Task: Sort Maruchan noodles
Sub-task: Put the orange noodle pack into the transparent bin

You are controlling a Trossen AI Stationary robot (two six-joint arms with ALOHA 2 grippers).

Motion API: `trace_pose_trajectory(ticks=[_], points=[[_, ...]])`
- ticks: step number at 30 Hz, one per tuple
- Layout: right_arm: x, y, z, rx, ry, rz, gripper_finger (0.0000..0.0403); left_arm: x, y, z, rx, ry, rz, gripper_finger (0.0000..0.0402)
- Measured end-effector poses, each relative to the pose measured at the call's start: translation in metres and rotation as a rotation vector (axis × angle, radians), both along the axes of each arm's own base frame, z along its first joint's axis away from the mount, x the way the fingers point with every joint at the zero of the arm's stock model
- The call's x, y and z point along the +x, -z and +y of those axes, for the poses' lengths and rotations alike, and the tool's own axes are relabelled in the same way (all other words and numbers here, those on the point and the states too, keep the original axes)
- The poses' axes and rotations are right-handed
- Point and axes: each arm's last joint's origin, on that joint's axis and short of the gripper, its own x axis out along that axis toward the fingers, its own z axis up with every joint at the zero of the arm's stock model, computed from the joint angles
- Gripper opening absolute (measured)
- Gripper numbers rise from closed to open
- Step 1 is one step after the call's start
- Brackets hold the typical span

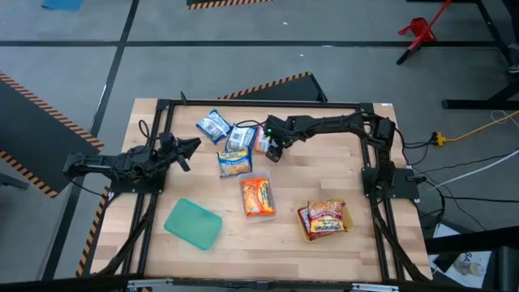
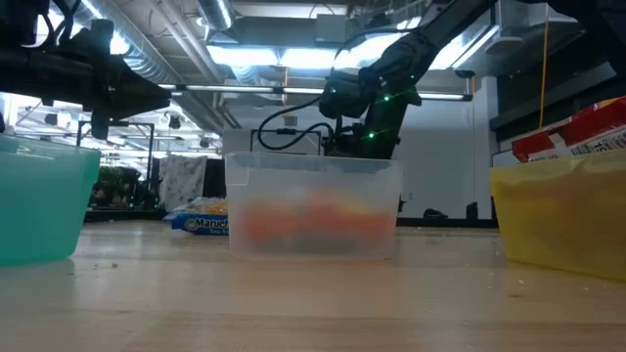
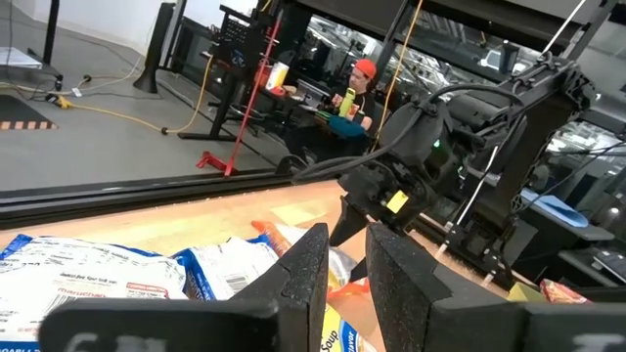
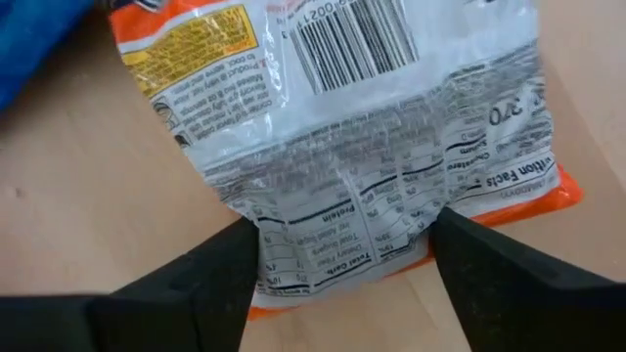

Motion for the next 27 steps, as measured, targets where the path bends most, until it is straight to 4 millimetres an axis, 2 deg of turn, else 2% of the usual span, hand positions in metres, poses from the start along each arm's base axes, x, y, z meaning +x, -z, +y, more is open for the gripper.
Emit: trace_pose_trajectory(ticks=[4,7,10,17,23,27], points=[[0.002,-0.009,-0.002,-0.013,0.019,0.029,0.0265,0.000,0.000,0.000,0.000,0.000,0.000,0.0066],[0.001,-0.011,-0.001,-0.015,0.022,0.045,0.0235,0.000,0.000,0.000,0.000,0.000,0.000,0.0066],[-0.001,-0.010,-0.001,-0.007,0.022,0.069,0.0181,0.000,0.000,0.000,0.000,0.000,0.000,0.0066],[-0.003,-0.010,0.000,-0.002,0.016,0.087,0.0017,0.000,0.000,0.000,0.000,0.000,0.000,0.0066],[-0.003,-0.014,0.004,-0.006,0.002,0.081,0.0006,0.000,0.000,0.000,0.000,0.000,0.000,0.0066],[-0.001,-0.033,0.013,-0.028,-0.028,0.041,0.0002,0.000,0.000,0.000,0.000,0.000,0.001,0.0066]])
